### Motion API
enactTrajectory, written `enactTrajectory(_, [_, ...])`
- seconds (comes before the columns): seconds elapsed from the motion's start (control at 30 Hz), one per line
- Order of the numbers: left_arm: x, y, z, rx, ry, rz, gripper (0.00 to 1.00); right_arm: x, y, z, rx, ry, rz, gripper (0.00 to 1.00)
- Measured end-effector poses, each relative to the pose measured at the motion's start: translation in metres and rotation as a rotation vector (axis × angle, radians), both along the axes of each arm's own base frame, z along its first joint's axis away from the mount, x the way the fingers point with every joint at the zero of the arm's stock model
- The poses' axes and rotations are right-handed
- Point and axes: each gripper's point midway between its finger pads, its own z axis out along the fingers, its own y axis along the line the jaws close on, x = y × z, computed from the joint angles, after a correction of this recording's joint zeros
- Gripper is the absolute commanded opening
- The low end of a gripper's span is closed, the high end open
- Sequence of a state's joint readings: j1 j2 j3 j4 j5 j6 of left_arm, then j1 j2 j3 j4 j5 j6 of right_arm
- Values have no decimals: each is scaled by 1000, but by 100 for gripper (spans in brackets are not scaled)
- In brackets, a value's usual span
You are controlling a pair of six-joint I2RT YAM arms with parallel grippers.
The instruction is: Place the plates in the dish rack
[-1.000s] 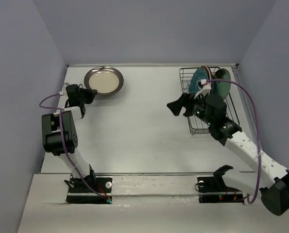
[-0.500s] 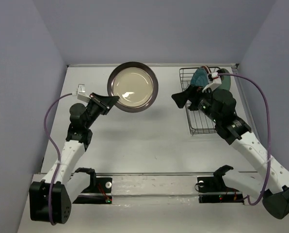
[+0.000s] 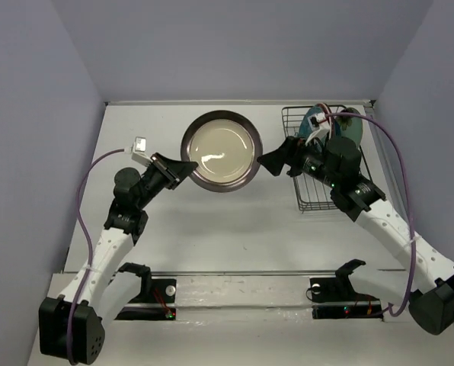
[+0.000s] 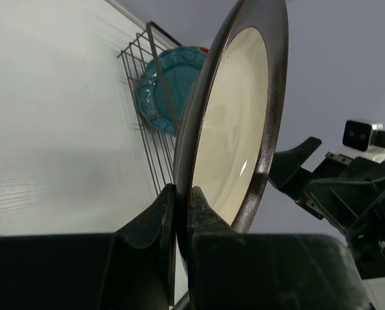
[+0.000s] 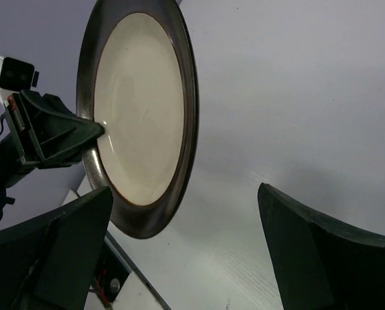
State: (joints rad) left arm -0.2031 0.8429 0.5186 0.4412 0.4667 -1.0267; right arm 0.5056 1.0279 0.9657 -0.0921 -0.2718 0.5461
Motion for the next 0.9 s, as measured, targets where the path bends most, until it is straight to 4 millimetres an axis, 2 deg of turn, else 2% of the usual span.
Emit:
enactTrajectory(0.17, [-10,-25,-15,26,36,-95,6,3,15,-16,1,31,69,99])
enactTrajectory(0.2, [-11,-28,-17,31,42,-105,6,5,17,-19,-3,40,73,96])
enactTrajectory(0.23, [-13,-31,-20,37,51,-120,6,6,18,-22,-4,47,78,90])
enactTrajectory(0.27, [-15,-33,-22,43,56,-129,6,7,20,-25,-4,54,81,73])
enactTrajectory(0.33, [-17,-37,-23,51,58,-144,6,9,22,-31,-3,61,86,58])
enactTrajectory(0.37, [-19,-39,-22,54,53,-153,6,8,22,-33,5,70,86,44])
enactTrajectory(0.43, [-21,-41,-19,57,42,-166,6,8,22,-35,16,75,81,42])
enactTrajectory(0.47, [-22,-43,-16,55,35,-174,6,8,22,-36,18,74,79,33])
enactTrajectory(0.53, [-22,-45,-12,55,20,-181,6,8,22,-37,23,77,79,25])
enactTrajectory(0.57, [-23,-45,-11,54,17,-184,6,8,22,-36,25,78,77,8])
enactTrajectory(0.63, [-23,-46,-8,55,6,-185,6,10,22,-35,38,85,68,7])
enactTrajectory(0.73, [-21,-44,-5,65,-14,-180,42,11,21,-30,67,91,60,7])
enactTrajectory(0.77, [-20,-44,-4,67,-17,-177,65,12,21,-29,68,86,58,7])
enactTrajectory(0.87, [-21,-46,3,87,-40,-192,88,15,16,-28,52,69,31,7])
enactTrajectory(0.9, [-20,-47,9,102,-58,-195,90,17,13,-30,40,67,14,7])
